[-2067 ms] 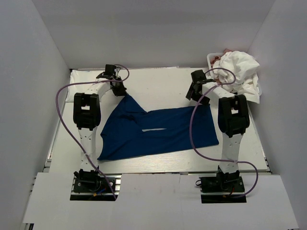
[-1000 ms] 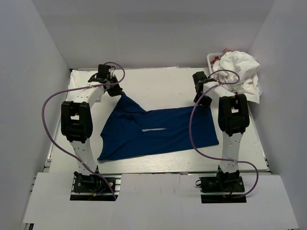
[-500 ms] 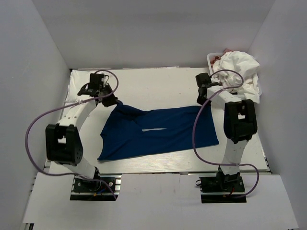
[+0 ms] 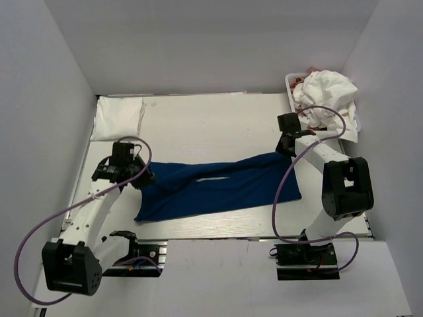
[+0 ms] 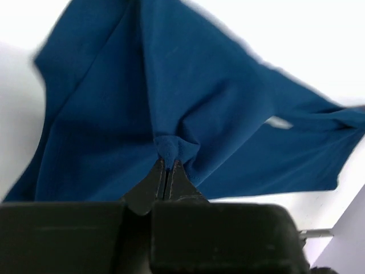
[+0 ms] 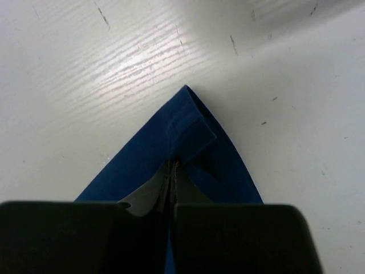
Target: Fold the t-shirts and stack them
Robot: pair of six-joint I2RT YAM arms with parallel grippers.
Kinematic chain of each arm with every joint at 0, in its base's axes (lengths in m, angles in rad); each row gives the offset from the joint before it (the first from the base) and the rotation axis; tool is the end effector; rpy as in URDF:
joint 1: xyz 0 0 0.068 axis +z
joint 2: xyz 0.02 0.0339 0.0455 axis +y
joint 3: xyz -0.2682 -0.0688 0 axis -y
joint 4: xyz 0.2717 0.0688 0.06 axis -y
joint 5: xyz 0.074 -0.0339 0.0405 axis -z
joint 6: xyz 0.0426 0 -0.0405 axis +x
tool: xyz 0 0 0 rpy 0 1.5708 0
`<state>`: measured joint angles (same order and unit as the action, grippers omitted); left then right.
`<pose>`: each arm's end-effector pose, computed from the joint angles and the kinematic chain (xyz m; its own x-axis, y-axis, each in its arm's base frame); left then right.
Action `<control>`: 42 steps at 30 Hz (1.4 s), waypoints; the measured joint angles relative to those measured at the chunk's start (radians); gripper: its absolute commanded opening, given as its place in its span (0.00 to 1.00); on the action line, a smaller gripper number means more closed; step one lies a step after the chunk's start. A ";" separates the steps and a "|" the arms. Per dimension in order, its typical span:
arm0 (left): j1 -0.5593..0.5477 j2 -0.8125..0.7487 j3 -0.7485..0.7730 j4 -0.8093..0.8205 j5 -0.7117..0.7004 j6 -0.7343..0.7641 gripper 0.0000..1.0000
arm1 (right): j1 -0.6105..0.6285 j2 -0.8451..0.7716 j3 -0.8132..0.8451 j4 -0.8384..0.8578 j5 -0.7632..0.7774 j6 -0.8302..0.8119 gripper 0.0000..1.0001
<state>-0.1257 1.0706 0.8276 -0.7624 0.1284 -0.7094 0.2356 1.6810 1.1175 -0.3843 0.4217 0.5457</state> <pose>0.2293 -0.0345 0.2435 -0.7609 -0.5550 -0.3361 -0.3997 0.8090 -0.4310 0.3707 0.0711 0.1940 -0.6650 0.3274 -0.6713 0.4263 0.9044 0.0187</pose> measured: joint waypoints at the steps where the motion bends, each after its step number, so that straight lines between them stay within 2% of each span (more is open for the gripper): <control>1: 0.000 -0.027 -0.034 -0.005 0.002 -0.008 0.00 | 0.000 -0.010 -0.017 0.004 -0.004 -0.001 0.00; 6: 0.000 -0.145 -0.230 -0.044 0.029 -0.056 0.00 | 0.000 -0.032 -0.083 0.038 -0.032 0.003 0.00; 11: -0.002 -0.149 -0.314 -0.055 0.053 -0.091 0.00 | -0.004 -0.056 -0.185 0.056 -0.034 0.045 0.00; 12: -0.002 -0.148 -0.321 -0.057 0.054 -0.097 0.07 | -0.007 -0.059 -0.202 0.055 -0.033 0.056 0.05; 13: -0.003 -0.143 -0.324 -0.057 0.056 -0.103 0.40 | -0.013 -0.059 -0.215 0.049 -0.032 0.066 0.09; 14: -0.003 -0.135 -0.324 -0.057 0.056 -0.105 0.54 | -0.017 -0.059 -0.221 0.043 -0.031 0.078 0.14; 15: -0.003 -0.124 -0.324 -0.055 0.059 -0.107 0.63 | -0.022 -0.059 -0.224 0.042 -0.032 0.085 0.19; 16: -0.003 -0.108 -0.324 -0.056 0.060 -0.113 0.70 | -0.026 -0.060 -0.224 0.041 -0.032 0.093 0.29; 17: -0.003 -0.092 -0.323 -0.058 0.058 -0.116 0.84 | -0.028 -0.061 -0.224 0.041 -0.032 0.099 0.53; 20: -0.003 -0.054 -0.282 -0.094 0.034 -0.119 0.89 | -0.031 -0.107 -0.235 0.031 -0.040 0.102 0.75; 22: -0.003 -0.045 -0.214 -0.121 0.018 -0.115 0.90 | -0.031 -0.169 -0.235 0.022 -0.047 0.097 0.81; 23: -0.003 -0.046 -0.174 -0.127 0.010 -0.110 1.00 | -0.031 -0.203 -0.234 0.019 -0.047 0.094 0.88; 27: -0.003 -0.053 -0.042 -0.098 -0.010 -0.090 1.00 | -0.030 -0.338 -0.224 0.017 -0.060 0.076 0.90; 31: -0.003 -0.020 -0.034 0.003 0.023 -0.080 1.00 | -0.029 -0.365 -0.236 0.082 -0.142 0.040 0.90; 34: -0.003 0.084 -0.074 0.112 0.076 -0.074 1.00 | -0.023 -0.299 -0.243 0.149 -0.229 0.018 0.90; 38: -0.017 0.300 -0.102 0.240 0.120 -0.064 1.00 | -0.011 -0.157 -0.244 0.212 -0.317 0.003 0.90; 42: -0.031 0.461 -0.041 0.324 0.195 -0.053 1.00 | -0.008 -0.071 -0.264 0.254 -0.370 0.001 0.90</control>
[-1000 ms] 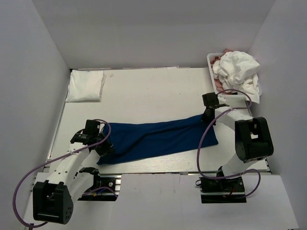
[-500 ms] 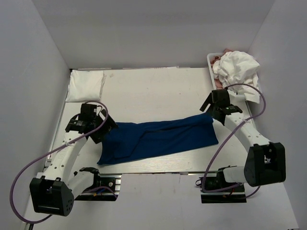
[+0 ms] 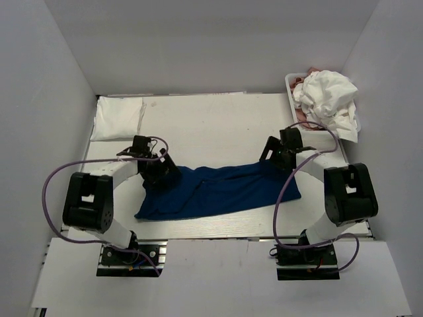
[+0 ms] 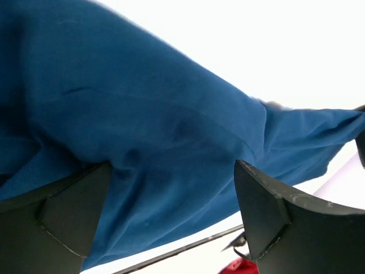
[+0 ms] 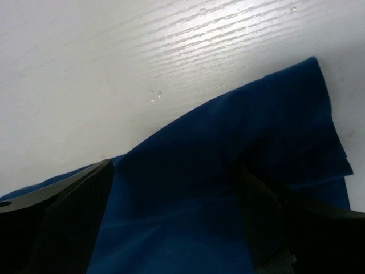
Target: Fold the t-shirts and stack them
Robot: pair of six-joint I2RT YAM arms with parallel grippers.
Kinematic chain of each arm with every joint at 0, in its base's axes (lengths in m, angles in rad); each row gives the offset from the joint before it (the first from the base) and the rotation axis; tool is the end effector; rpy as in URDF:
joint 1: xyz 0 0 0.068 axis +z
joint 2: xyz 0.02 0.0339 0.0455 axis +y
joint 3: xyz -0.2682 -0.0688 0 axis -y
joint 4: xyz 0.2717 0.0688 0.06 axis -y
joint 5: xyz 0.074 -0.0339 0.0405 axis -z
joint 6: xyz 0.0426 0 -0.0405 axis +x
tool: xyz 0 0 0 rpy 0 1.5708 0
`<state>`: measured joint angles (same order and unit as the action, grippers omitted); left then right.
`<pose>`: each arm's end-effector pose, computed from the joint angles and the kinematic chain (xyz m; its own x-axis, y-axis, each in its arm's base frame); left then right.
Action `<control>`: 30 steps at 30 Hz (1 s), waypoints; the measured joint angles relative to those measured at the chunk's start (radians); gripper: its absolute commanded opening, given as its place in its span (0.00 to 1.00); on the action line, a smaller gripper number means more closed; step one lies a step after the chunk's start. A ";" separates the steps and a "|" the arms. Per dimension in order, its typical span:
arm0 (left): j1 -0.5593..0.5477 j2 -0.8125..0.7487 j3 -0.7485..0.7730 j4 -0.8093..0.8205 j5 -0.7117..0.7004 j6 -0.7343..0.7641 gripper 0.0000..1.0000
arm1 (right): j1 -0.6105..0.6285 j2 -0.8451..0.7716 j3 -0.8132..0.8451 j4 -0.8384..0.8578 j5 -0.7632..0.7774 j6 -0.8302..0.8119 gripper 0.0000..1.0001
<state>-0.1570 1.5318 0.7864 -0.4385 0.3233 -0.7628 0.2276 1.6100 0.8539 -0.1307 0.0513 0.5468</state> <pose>0.2873 -0.0592 0.1354 -0.8455 -0.5295 -0.0695 -0.4392 0.7635 -0.4734 0.3346 0.0753 0.1484 -0.7457 0.3603 -0.5604 0.2271 0.9282 0.2946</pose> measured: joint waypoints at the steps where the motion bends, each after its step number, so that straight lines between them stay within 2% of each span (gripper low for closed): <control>1: -0.004 0.042 0.031 0.004 0.013 0.002 1.00 | 0.001 -0.008 -0.009 0.013 -0.010 0.003 0.90; 4: -0.016 0.188 0.187 -0.014 0.056 0.005 1.00 | 0.008 -0.062 -0.094 0.088 -0.019 0.020 0.90; 7: -0.026 0.391 0.449 -0.059 0.071 0.011 1.00 | 0.046 -0.186 -0.220 0.117 -0.021 0.047 0.90; 9: -0.031 0.565 0.692 -0.102 0.081 0.015 1.00 | 0.095 -0.283 -0.305 0.116 -0.013 0.070 0.90; 12: -0.035 0.838 1.148 -0.163 0.077 0.019 1.00 | 0.192 -0.410 -0.396 0.100 -0.016 0.114 0.90; 13: -0.040 1.011 1.427 -0.163 0.077 0.018 1.00 | 0.237 -0.444 -0.423 0.098 -0.030 0.130 0.90; 14: -0.041 1.019 1.439 -0.160 0.078 0.017 1.00 | 0.274 -0.469 -0.443 0.095 -0.049 0.145 0.90; 16: -0.045 1.146 1.616 -0.076 0.100 -0.014 1.00 | 0.378 -0.490 -0.457 0.091 -0.077 0.165 0.90; 20: -0.065 1.236 1.669 0.141 0.158 -0.110 1.00 | 0.657 -0.444 -0.444 0.134 -0.166 0.139 0.90; 22: -0.089 1.294 1.730 0.219 0.176 -0.154 1.00 | 0.751 -0.399 -0.420 0.167 -0.207 0.099 0.90; 24: -0.118 1.323 1.734 0.313 0.187 -0.198 1.00 | 0.819 -0.346 -0.385 0.188 -0.223 0.047 0.90; 26: -0.146 1.336 1.725 0.386 0.188 -0.230 1.00 | 0.869 -0.299 -0.349 0.199 -0.239 -0.005 0.84; 27: -0.157 1.341 1.725 0.409 0.187 -0.240 1.00 | 0.887 -0.279 -0.337 0.205 -0.243 -0.024 0.90; 30: -0.181 1.350 1.724 0.451 0.180 -0.255 1.00 | 0.923 -0.243 -0.301 0.198 -0.249 -0.078 0.90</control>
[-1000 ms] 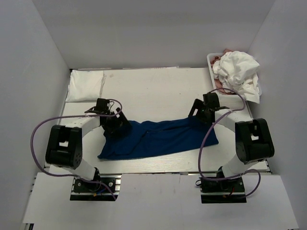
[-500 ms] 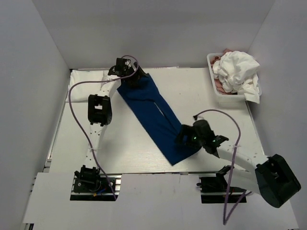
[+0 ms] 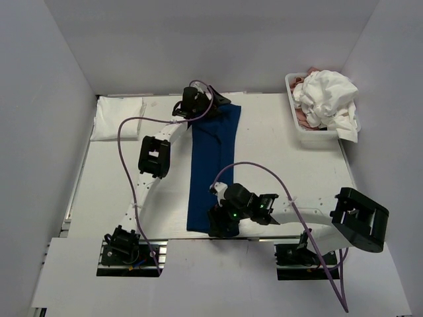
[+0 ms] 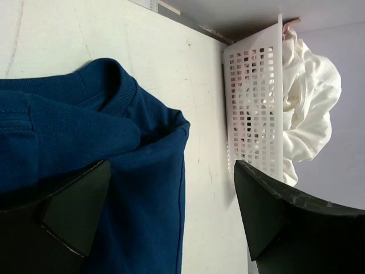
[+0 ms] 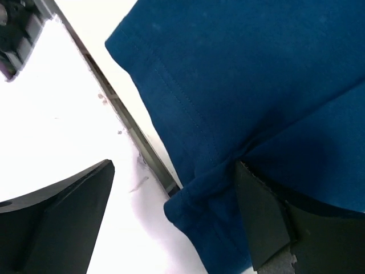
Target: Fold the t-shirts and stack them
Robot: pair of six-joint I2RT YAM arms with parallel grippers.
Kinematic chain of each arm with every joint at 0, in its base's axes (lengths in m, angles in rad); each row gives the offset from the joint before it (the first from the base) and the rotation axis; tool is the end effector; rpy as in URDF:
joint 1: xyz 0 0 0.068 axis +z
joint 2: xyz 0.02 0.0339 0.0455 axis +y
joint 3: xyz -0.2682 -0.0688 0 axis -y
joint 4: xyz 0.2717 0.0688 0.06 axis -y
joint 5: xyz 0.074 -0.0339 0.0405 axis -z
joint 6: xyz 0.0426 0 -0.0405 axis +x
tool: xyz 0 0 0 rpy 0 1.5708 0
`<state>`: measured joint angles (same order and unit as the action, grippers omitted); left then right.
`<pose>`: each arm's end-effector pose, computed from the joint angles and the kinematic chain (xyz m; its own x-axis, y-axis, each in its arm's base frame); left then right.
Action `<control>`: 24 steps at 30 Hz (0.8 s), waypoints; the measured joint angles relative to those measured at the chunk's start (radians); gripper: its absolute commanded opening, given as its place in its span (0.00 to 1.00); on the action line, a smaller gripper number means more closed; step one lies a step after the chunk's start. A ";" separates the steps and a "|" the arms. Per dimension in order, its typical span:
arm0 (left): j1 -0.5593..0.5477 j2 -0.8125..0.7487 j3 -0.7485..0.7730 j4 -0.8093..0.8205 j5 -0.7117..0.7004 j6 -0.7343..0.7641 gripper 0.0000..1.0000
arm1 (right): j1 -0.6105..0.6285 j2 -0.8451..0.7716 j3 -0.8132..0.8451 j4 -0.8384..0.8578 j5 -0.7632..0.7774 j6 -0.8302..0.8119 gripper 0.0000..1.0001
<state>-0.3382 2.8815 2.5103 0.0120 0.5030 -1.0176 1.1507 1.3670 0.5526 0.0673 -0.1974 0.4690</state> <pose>0.6143 -0.2378 0.1007 -0.7838 -0.5146 -0.3477 0.0943 0.4548 -0.8856 0.1069 0.2598 0.1410 -0.6784 -0.4321 -0.5942 -0.7257 0.5200 0.4505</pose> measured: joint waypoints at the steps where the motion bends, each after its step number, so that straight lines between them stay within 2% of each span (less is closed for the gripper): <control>1: -0.002 0.001 0.000 0.008 -0.004 -0.005 1.00 | 0.009 0.005 0.012 -0.015 0.008 -0.012 0.90; 7: -0.002 -0.010 -0.004 0.000 -0.037 -0.012 1.00 | 0.043 -0.053 0.054 -0.157 0.068 -0.064 0.90; 10: 0.003 -0.039 -0.014 -0.042 -0.078 0.009 1.00 | 0.049 -0.163 0.054 -0.183 0.063 -0.103 0.90; 14: 0.024 -0.154 -0.072 -0.195 -0.121 0.084 1.00 | 0.052 -0.352 0.037 -0.152 0.092 -0.150 0.90; 18: 0.040 -0.451 -0.302 -0.327 -0.163 0.219 1.00 | 0.053 -0.454 0.017 -0.174 0.216 -0.129 0.90; 24: 0.009 -1.015 -0.697 -0.407 -0.223 0.368 1.00 | 0.046 -0.455 -0.004 -0.304 0.366 0.030 0.90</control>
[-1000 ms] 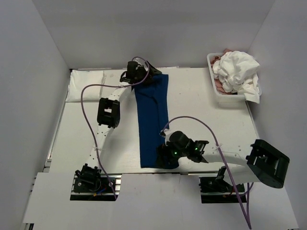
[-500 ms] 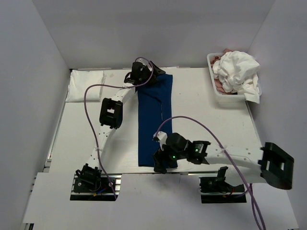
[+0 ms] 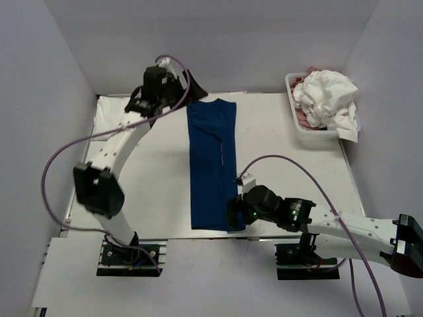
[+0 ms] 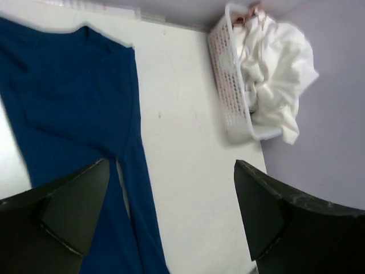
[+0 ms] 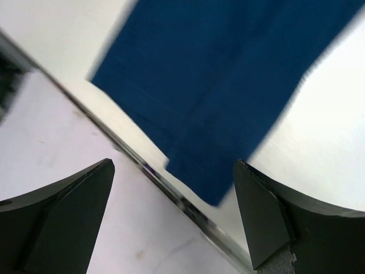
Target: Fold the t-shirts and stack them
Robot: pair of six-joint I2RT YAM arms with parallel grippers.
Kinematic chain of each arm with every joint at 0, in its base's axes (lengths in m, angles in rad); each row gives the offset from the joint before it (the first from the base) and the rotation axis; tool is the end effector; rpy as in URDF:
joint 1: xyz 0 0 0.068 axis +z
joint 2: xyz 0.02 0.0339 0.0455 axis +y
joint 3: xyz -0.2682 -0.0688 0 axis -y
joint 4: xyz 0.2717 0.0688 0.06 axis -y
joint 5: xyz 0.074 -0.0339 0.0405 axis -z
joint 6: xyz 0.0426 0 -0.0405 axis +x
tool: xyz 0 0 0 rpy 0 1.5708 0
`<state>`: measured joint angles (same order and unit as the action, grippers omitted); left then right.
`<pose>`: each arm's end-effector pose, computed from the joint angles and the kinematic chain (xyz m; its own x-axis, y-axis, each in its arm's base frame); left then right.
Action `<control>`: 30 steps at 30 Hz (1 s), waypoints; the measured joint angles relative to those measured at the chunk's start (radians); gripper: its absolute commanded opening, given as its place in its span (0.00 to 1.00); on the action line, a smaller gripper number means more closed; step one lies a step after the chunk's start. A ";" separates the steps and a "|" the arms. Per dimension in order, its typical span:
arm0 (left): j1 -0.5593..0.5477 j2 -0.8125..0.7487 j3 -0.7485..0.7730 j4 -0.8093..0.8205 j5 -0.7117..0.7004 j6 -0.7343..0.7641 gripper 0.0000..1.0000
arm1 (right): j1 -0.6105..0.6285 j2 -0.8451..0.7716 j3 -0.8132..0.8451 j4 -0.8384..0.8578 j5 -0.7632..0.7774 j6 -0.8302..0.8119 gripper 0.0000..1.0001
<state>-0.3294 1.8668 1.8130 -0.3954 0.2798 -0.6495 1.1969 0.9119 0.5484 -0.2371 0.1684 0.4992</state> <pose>0.4469 -0.1652 0.3654 -0.6576 -0.3895 -0.6449 0.1865 0.7451 -0.6403 0.0895 0.2085 0.2195 -0.5964 -0.2279 -0.7697 -0.6626 0.6810 0.3118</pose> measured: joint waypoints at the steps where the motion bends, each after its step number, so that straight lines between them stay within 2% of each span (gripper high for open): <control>1: -0.008 -0.095 -0.094 0.014 -0.009 0.006 1.00 | -0.002 0.006 -0.003 -0.030 0.017 0.029 0.90; 4: -0.049 -0.376 -0.483 0.035 -0.024 -0.015 1.00 | -0.008 0.018 -0.015 -0.098 0.032 0.087 0.90; 6: -0.080 -0.502 -0.731 0.046 -0.016 -0.045 1.00 | -0.011 0.014 -0.037 -0.114 0.019 0.108 0.90; 8: -0.114 -0.560 -0.912 -0.006 -0.009 -0.076 1.00 | -0.013 0.004 -0.073 -0.115 -0.013 0.123 0.90; 12: -0.186 -0.655 -1.122 -0.104 0.005 -0.120 1.00 | -0.018 0.006 -0.122 -0.135 -0.071 0.151 0.89; 14: -0.214 -0.728 -1.170 -0.154 0.006 -0.125 1.00 | -0.019 0.006 -0.132 -0.133 -0.083 0.161 0.85; 17: -0.250 -0.774 -1.188 -0.198 0.013 -0.119 0.95 | -0.019 0.006 -0.146 -0.117 -0.093 0.176 0.85; 23: -0.322 -0.688 -1.272 -0.176 0.074 -0.103 0.76 | -0.020 0.007 -0.173 -0.074 -0.093 0.201 0.82; 28: -0.388 -0.628 -1.299 -0.146 0.129 -0.109 0.72 | -0.029 0.010 -0.191 -0.035 -0.077 0.224 0.70; 30: -0.408 -0.616 -1.299 -0.116 0.140 -0.111 0.66 | -0.035 0.013 -0.198 -0.018 -0.066 0.228 0.62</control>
<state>-0.7376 1.2503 0.5140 -0.5110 0.4202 -0.7605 1.1618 0.9249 0.3500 -0.2550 0.1024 0.7273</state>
